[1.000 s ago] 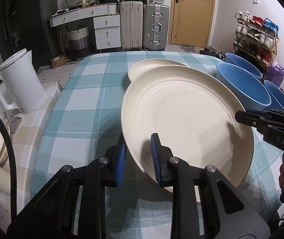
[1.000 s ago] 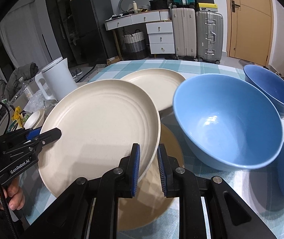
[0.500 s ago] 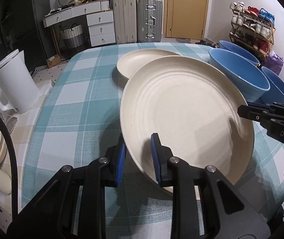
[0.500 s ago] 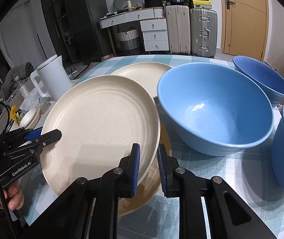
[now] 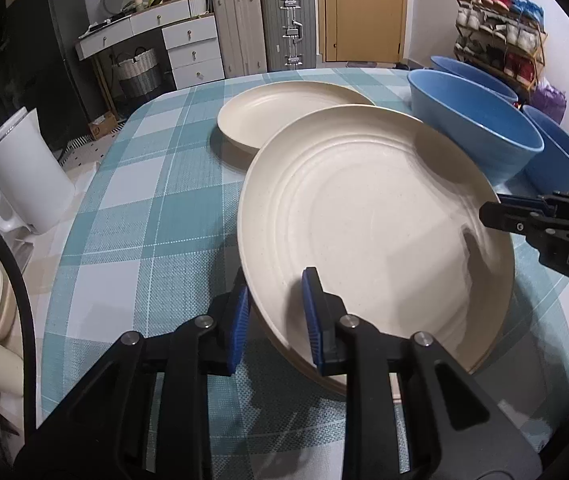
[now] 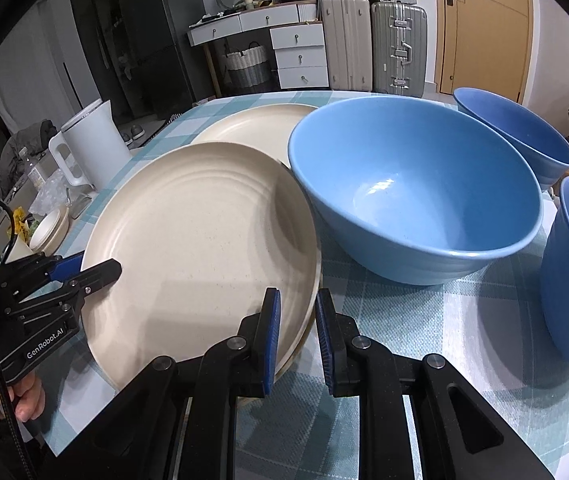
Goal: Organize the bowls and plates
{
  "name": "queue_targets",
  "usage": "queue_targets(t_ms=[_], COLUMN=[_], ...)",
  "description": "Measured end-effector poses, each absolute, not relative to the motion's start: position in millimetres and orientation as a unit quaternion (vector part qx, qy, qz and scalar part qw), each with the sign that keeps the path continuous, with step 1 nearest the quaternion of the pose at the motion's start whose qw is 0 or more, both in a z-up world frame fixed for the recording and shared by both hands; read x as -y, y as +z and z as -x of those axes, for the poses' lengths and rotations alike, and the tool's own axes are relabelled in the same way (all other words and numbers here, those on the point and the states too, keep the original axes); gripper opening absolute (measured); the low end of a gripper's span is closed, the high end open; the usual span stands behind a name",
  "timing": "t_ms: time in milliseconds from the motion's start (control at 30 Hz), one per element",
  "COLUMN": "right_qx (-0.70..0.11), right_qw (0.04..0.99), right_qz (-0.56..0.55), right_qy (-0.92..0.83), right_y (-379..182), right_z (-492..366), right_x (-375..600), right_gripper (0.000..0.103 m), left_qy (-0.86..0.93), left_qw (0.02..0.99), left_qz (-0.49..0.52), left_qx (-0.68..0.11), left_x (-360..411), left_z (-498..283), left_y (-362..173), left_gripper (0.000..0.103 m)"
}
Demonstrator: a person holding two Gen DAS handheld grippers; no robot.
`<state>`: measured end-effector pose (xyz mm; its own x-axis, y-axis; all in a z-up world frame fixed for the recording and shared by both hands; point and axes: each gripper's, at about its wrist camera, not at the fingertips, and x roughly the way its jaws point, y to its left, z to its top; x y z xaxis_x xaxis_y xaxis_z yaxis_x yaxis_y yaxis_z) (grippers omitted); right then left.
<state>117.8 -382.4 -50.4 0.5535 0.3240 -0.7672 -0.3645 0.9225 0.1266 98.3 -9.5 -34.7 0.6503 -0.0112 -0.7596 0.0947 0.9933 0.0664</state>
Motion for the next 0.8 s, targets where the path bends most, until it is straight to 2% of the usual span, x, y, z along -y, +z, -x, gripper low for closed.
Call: queue_targets(t_ms=[800], right_qx=[-0.429], right_qw=[0.883], right_qz=[0.039], right_qy=[0.189], right_y=[-56], right_z=[-118], right_x=[372], right_gripper=[0.021], left_qy=[-0.017], left_qw=[0.896], left_qz=[-0.094], left_qx=[-0.434], left_x=[15], left_z=[-101], left_y=[-48], left_gripper=[0.028])
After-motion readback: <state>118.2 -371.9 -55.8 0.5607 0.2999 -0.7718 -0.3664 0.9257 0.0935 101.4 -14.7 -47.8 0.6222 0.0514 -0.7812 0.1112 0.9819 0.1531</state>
